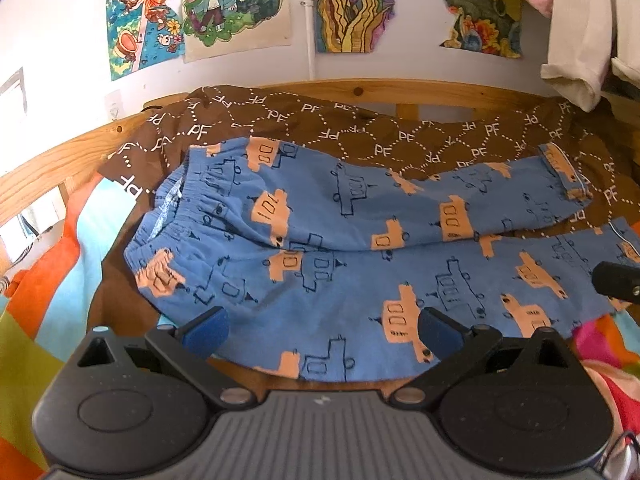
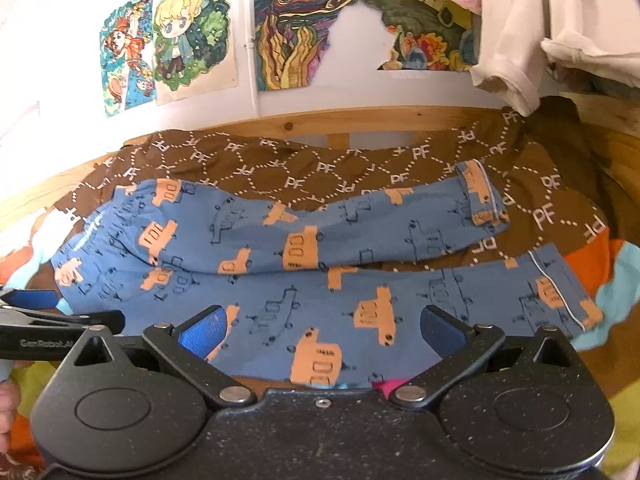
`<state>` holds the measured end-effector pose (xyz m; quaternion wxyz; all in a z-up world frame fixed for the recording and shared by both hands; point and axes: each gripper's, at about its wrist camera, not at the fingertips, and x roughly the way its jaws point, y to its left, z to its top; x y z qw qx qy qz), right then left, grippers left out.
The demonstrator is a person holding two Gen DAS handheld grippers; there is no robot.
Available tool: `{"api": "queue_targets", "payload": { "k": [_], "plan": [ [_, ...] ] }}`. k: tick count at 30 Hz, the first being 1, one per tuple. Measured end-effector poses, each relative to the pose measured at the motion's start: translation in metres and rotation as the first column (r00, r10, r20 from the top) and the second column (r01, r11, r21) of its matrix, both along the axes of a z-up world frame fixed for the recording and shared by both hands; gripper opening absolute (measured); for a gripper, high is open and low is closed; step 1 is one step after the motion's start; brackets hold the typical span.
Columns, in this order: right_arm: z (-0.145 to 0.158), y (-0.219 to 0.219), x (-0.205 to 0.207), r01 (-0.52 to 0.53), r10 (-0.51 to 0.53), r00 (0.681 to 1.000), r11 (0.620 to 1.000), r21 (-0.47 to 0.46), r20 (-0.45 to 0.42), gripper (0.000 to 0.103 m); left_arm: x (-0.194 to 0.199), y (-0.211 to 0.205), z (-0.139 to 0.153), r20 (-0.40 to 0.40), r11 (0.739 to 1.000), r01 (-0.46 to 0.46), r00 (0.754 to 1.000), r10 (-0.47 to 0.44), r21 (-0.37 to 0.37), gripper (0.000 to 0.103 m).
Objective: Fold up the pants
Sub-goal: 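Move both grippers toward the pant leg hems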
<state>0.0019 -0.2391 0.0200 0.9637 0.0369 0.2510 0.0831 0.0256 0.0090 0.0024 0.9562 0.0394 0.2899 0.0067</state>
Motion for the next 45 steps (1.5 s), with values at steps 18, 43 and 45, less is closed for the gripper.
{"api": "queue_targets", "payload": {
  "k": [18,43,45],
  "plan": [
    [0.032,-0.039,0.107,-0.237,0.239,0.967,0.971,-0.031,0.088,0.102,0.101,-0.006,0.027,0.031,0.990,0.103,0.994,-0.106,0.094,0.103],
    [-0.014,-0.056,0.401,-0.707,0.632,0.677,0.702,-0.092,-0.378,0.085,0.335,0.034,0.020,-0.321,0.830,0.484,0.861,-0.396,0.276,0.069],
    [-0.019,-0.057,0.410,-0.725,0.648,0.645,0.686,-0.057,-0.405,0.077,0.343,0.038,0.017,-0.345,0.833,0.494,0.849,-0.400,0.250,0.059]
  ]
}}
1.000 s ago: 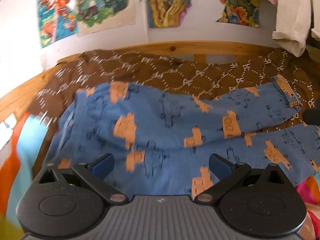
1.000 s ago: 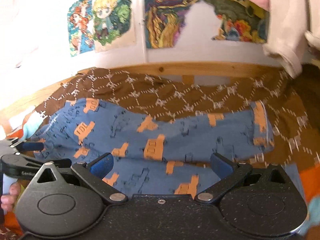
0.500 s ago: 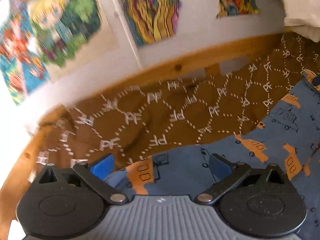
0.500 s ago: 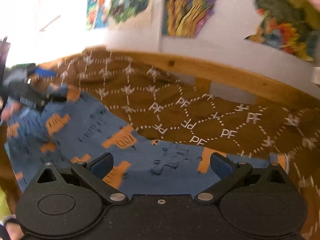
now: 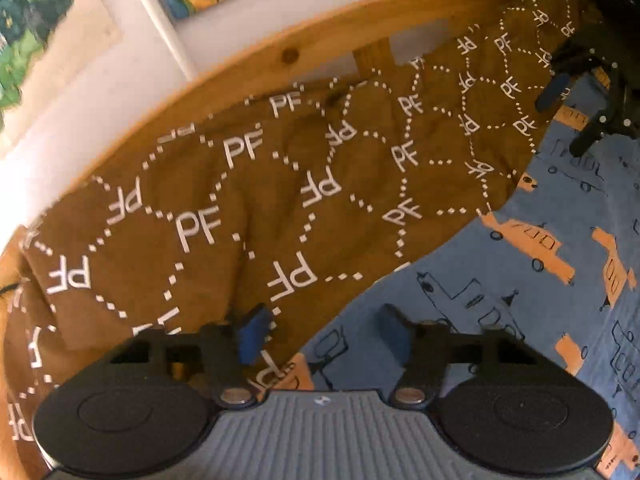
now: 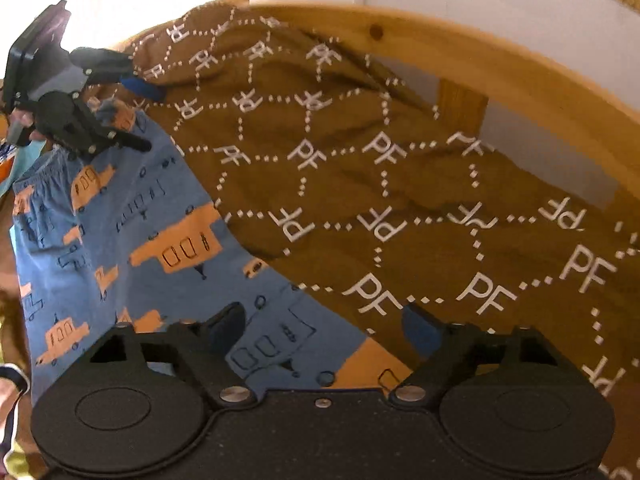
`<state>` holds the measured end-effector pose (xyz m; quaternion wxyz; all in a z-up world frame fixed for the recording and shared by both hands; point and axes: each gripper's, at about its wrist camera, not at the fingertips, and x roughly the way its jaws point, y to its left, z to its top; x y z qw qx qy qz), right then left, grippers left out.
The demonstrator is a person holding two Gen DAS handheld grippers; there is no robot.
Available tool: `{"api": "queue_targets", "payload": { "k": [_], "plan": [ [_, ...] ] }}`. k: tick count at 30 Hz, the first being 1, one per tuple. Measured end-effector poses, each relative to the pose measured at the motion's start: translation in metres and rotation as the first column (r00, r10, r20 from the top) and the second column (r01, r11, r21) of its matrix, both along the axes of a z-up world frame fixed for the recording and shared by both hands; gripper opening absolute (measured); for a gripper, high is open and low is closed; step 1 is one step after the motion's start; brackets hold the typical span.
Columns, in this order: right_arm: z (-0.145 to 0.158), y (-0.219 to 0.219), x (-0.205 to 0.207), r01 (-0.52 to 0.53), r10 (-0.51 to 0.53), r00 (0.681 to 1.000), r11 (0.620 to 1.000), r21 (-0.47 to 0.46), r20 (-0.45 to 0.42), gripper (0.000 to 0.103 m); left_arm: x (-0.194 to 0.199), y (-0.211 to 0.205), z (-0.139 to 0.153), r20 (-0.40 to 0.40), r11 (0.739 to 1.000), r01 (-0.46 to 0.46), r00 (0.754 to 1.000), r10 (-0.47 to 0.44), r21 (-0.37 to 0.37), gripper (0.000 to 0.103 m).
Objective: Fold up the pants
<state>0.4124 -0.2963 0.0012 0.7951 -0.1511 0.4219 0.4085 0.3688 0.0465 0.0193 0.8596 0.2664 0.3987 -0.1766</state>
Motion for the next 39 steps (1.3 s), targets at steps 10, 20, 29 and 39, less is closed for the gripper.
{"api": "queue_targets", "payload": {
  "k": [10,20,29,39],
  "plan": [
    [-0.006,0.004,0.003,-0.063,0.063,0.998,0.992,-0.106,-0.003,0.039,0.001,-0.005,-0.012,-0.038,0.995,0.086,0.996,-0.084,0.048,0.016],
    [0.001,0.007,-0.030,-0.053,0.073,0.988,0.987,-0.153,0.135,0.002,-0.028,-0.016,-0.005,0.101,0.998,0.026,0.994,-0.032,0.059,0.000],
    [0.042,0.011,-0.024,0.103,-0.039,0.916,0.985,-0.140,0.400,0.001,-0.018,-0.012,0.025,0.341,0.989,-0.149,0.929,0.144,-0.010,0.000],
    [0.018,0.054,0.038,0.146,-0.038,0.895,0.966,-0.211,0.444,0.001,0.036,-0.006,-0.002,0.282,0.966,-0.256,0.929,0.239,0.025,0.001]
  ]
}}
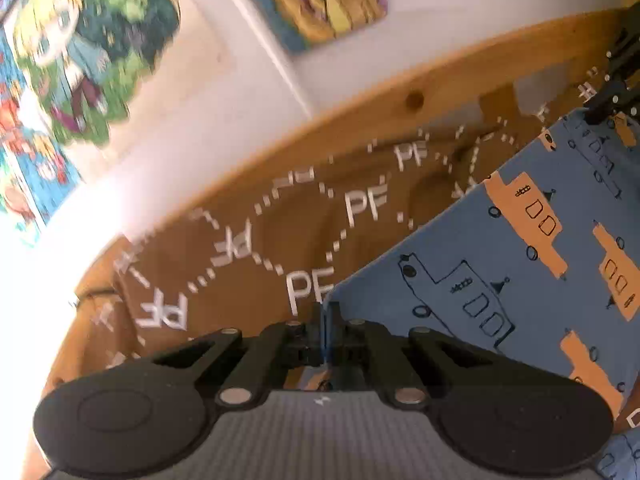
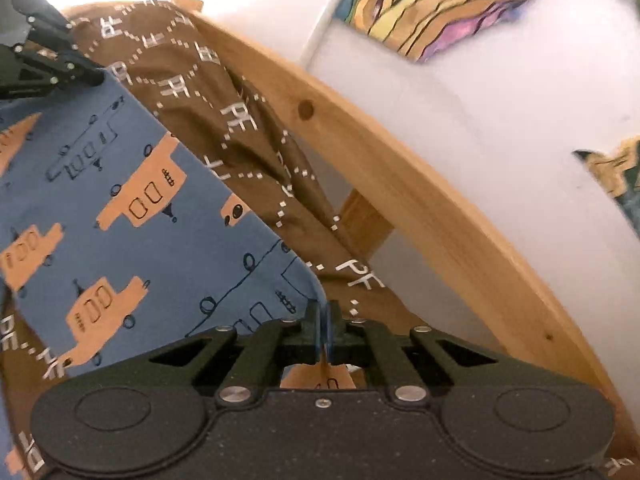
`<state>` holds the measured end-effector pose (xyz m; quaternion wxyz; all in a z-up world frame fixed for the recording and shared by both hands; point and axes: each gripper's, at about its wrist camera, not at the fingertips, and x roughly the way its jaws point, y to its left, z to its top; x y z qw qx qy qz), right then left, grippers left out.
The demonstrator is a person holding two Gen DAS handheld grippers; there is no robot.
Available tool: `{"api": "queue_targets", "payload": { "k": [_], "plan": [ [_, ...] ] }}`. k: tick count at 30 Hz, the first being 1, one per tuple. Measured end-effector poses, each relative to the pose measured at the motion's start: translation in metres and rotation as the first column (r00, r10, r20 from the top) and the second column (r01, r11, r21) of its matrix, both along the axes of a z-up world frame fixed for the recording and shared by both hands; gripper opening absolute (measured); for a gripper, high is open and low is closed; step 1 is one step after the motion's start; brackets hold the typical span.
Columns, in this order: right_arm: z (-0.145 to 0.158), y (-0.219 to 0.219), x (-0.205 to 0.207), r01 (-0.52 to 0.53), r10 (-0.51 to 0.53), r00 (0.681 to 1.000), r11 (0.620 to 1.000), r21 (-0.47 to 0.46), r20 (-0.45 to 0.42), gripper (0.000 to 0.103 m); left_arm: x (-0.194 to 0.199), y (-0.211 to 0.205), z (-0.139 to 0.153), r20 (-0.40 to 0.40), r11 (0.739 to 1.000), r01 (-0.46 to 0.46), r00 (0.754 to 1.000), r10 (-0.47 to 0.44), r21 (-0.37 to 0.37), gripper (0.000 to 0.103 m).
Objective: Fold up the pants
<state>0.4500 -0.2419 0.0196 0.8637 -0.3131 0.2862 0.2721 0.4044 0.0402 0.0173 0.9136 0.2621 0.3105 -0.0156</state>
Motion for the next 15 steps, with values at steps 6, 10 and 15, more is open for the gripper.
{"api": "queue_targets", "payload": {
  "k": [6,10,15],
  "plan": [
    [-0.019,0.002,0.020,0.025,-0.024,0.998,0.999,0.022,-0.062,0.005,0.000,0.020,0.003,-0.011,0.994,0.030,0.999,-0.031,-0.102,0.020],
    [-0.015,-0.003,0.022,0.045,-0.042,0.997,0.997,0.055,-0.065,0.038,0.002,0.047,0.016,-0.012,0.977,0.021,1.000,-0.024,-0.214,0.054],
    [0.000,-0.001,0.013,-0.002,0.007,0.999,0.990,0.140,-0.035,0.070,-0.009,0.086,0.041,0.004,0.940,0.033,0.999,-0.034,-0.340,0.067]
  ]
}}
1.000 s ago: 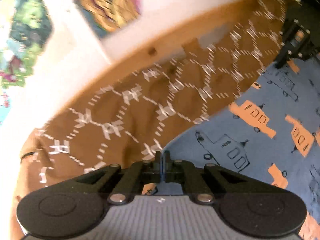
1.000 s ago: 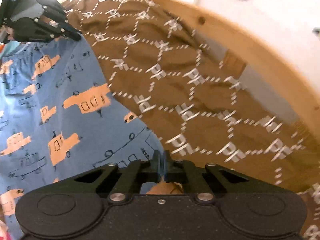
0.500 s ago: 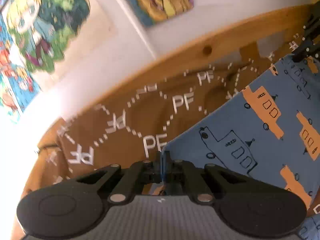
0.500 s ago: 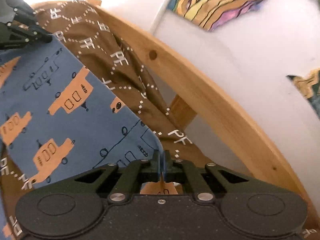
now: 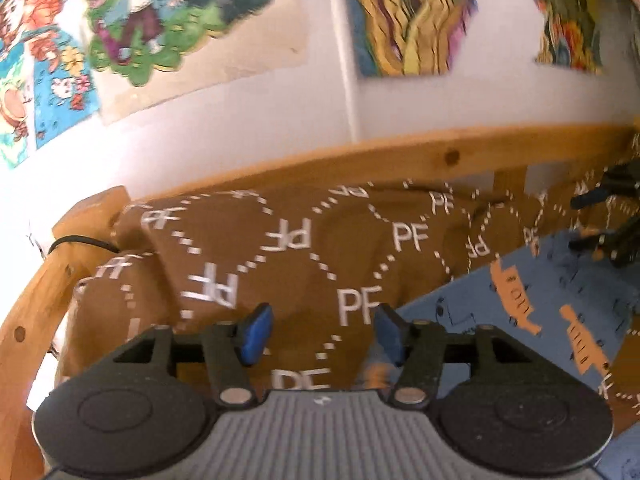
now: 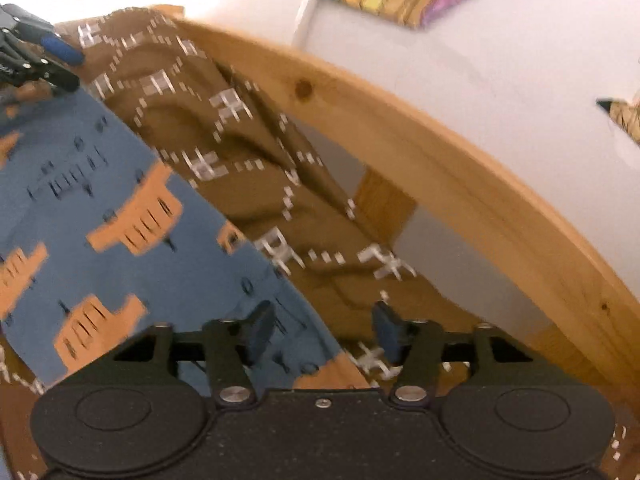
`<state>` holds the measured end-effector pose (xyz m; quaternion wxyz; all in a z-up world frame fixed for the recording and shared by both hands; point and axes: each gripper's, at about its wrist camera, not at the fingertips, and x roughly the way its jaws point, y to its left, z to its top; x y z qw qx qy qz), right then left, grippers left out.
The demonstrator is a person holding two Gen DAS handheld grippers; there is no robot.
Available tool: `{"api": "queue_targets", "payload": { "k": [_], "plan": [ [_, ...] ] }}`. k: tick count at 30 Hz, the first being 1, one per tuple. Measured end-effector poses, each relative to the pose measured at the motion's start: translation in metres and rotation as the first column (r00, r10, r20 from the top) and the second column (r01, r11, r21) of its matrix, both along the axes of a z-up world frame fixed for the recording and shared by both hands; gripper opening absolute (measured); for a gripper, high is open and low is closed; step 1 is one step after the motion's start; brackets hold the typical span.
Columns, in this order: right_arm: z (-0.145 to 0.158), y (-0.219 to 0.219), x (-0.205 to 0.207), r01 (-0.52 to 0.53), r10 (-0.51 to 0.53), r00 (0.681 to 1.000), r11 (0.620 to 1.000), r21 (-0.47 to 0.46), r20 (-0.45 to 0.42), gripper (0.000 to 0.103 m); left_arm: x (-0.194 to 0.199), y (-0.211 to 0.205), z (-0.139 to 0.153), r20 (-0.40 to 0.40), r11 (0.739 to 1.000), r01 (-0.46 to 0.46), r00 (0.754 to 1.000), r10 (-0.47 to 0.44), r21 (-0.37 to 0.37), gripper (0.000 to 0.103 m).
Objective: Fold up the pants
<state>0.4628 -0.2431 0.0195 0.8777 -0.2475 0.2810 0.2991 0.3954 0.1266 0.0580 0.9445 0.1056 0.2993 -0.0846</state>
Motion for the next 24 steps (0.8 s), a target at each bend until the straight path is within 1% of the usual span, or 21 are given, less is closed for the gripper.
{"api": "queue_targets", "payload": {
  "k": [1,2,5,7,8,10,12,15,16,18,19,20,21,23,24],
  "plan": [
    [0.002,0.003,-0.002,-0.020,0.020,1.000,1.000,0.011,0.002,0.079,-0.001,0.006,0.003,-0.002,1.000,0.009,1.000,-0.009,-0.013,0.068],
    [0.004,0.007,-0.003,-0.044,0.044,0.999,0.999,0.022,0.001,0.084,-0.002,0.012,0.006,-0.008,0.999,0.020,1.000,-0.020,-0.026,0.068],
    [0.003,0.025,-0.004,-0.123,0.123,0.992,0.992,0.021,-0.002,0.086,-0.005,0.023,0.010,-0.029,0.998,0.038,0.999,-0.040,-0.054,0.068],
    [0.000,0.036,-0.003,-0.141,0.141,0.990,0.990,0.010,-0.006,0.086,-0.011,0.024,0.011,-0.048,0.994,0.076,0.996,-0.079,-0.078,0.068],
    [0.000,0.039,-0.003,-0.143,0.143,0.990,0.990,0.014,-0.010,0.086,-0.014,0.023,0.011,-0.055,0.992,0.095,0.993,-0.100,-0.078,0.068],
    [-0.002,0.042,-0.002,-0.147,0.148,0.989,0.988,0.034,-0.022,0.087,-0.020,0.018,0.008,-0.072,0.988,0.142,0.987,-0.146,-0.062,0.068],
    [-0.002,0.044,-0.004,-0.153,0.154,0.988,0.987,0.040,-0.023,0.087,-0.026,0.009,0.004,-0.090,0.983,0.184,0.979,-0.185,-0.018,0.068],
    [-0.003,0.046,-0.004,-0.152,0.153,0.988,0.988,0.038,-0.018,0.088,-0.031,-0.004,-0.003,-0.095,0.976,0.211,0.974,-0.206,0.044,0.067],
    [-0.003,0.046,-0.003,-0.150,0.151,0.988,0.988,0.042,-0.020,0.088,-0.030,-0.008,-0.005,-0.097,0.976,0.205,0.975,-0.198,0.067,0.064],
    [-0.004,0.049,0.001,-0.147,0.149,0.988,0.988,0.048,-0.028,0.088,-0.029,-0.014,-0.009,-0.116,0.975,0.193,0.977,-0.181,0.106,0.052],
    [-0.004,0.051,0.002,-0.146,0.148,0.989,0.988,0.051,-0.030,0.087,-0.029,-0.016,-0.011,-0.128,0.974,0.191,0.976,-0.175,0.123,0.043],
    [-0.004,0.053,0.004,-0.148,0.150,0.988,0.987,0.058,-0.032,0.087,-0.028,-0.018,-0.013,-0.151,0.971,0.197,0.973,-0.177,0.132,0.038],
    [-0.004,0.055,0.005,-0.154,0.157,0.987,0.985,0.074,-0.037,0.086,-0.028,-0.018,-0.014,-0.156,0.970,0.199,0.972,-0.177,0.142,0.037],
    [-0.003,0.061,0.006,-0.170,0.175,0.984,0.981,0.093,-0.045,0.082,-0.030,-0.019,-0.016,-0.166,0.964,0.204,0.970,-0.176,0.171,0.027],
    [-0.004,0.065,0.006,-0.181,0.186,0.981,0.979,0.092,-0.049,0.081,-0.032,-0.019,-0.017,-0.164,0.961,0.206,0.971,-0.176,0.186,0.025]
  ]
}}
